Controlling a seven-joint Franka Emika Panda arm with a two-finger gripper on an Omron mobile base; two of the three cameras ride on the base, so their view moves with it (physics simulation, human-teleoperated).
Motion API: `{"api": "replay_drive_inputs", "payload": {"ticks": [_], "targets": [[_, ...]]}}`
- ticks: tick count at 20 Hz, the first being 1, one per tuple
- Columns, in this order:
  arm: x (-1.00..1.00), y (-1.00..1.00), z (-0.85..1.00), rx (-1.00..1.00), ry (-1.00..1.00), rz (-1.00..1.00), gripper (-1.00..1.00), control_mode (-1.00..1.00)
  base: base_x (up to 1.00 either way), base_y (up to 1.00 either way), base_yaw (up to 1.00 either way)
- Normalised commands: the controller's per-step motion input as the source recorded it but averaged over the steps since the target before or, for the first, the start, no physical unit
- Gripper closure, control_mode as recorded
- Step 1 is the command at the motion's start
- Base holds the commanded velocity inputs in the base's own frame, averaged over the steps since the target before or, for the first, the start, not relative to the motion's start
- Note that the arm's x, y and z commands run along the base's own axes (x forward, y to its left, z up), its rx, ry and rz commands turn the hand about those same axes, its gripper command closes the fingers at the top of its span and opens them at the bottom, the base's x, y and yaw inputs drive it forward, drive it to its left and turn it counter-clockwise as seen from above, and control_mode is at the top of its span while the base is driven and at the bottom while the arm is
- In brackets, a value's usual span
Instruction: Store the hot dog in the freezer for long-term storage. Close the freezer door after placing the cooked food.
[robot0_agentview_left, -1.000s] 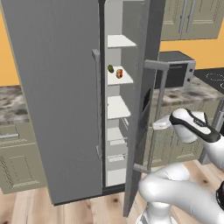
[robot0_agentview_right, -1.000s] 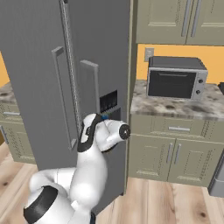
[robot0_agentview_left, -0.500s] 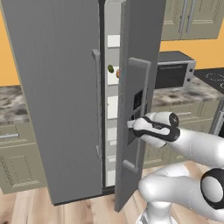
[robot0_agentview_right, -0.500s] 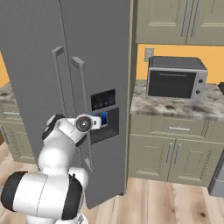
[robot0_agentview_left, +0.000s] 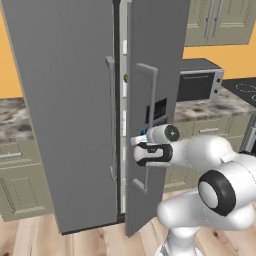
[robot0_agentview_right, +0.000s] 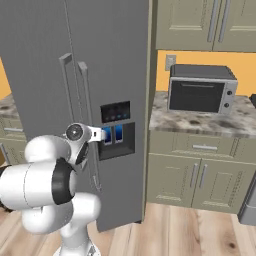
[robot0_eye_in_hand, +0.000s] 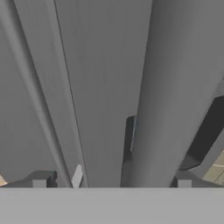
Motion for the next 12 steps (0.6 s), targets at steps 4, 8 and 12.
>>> {"api": "replay_drive_inputs", "payload": {"ticks": [4,8,12], "targets": [[0.35,0.02,0.44,-0.11,0.17,-0.02,-1.0,-1.0,0.0,0.0,0.0],[0.23,0.0,0.25,0.01,0.08,-0.01,-1.0,-1.0,0.0,0.0,0.0],[0.18,0.0,0.22,0.08,0.06,0.0,-1.0,-1.0,0.0,0.0,0.0]]}}
